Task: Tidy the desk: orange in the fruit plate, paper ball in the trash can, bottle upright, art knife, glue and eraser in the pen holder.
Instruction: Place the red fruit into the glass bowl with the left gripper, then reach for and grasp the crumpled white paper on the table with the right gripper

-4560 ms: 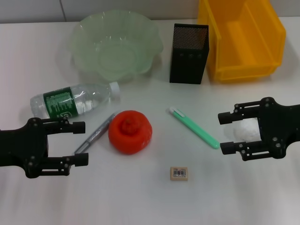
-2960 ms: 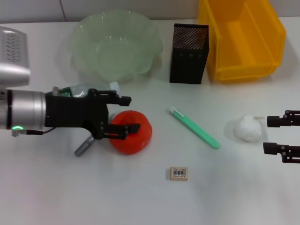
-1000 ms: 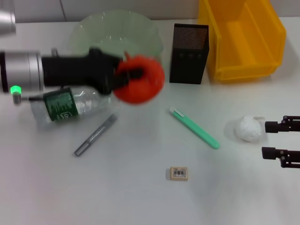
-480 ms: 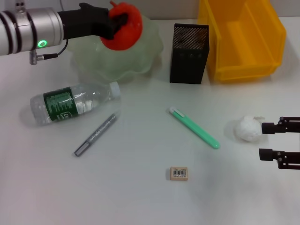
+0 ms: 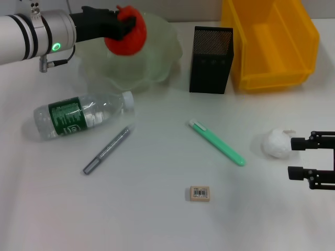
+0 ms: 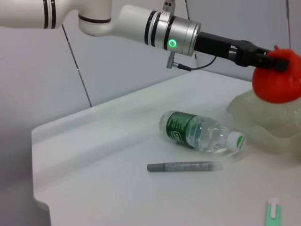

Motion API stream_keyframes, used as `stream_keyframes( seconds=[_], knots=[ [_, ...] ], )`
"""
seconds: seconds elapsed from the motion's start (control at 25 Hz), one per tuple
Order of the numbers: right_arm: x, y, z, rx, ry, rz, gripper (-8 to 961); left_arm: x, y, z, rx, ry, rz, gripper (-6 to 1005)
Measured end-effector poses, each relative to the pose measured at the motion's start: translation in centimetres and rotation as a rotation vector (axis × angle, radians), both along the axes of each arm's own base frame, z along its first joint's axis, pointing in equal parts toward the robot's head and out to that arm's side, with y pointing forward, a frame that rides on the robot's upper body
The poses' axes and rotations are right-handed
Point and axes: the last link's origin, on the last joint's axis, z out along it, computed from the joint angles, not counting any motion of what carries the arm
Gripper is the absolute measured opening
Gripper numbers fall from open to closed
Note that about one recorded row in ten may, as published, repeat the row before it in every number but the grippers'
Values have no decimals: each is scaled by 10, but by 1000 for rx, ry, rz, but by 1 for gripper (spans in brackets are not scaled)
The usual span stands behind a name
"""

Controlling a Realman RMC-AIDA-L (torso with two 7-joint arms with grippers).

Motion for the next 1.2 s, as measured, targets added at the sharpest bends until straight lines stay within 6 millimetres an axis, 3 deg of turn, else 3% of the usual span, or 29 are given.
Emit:
stream_keyframes(
  seconds=[0.36, 0.48, 0.52, 0.56, 0.76, 1.04, 1.08, 1.2],
  knots=[
    [0, 1, 0, 1, 0, 3, 680, -2, 0, 0, 9, 0, 2, 395],
    [-2, 2, 3, 12, -5, 9, 682, 4, -13, 6, -38, -60, -89, 462],
    [-2, 2, 3, 12, -5, 9, 683, 4, -13, 6, -38, -60, -89, 579],
    [-4, 3, 5, 14, -9, 13, 684, 5, -21, 9, -59, -79, -132, 697],
    [-18, 12, 16, 5, -43, 10, 689, 6, -82, 29, -199, -203, -385, 833],
    [-59, 29, 32, -30, -188, -16, 695, -15, -146, 45, -419, -318, -502, 831],
    [-77, 35, 35, -36, -261, -29, 696, -19, -152, 46, -443, -327, -511, 831],
    [-92, 40, 36, -39, -354, -56, 699, -32, -168, 48, -481, -344, -504, 830]
  ],
)
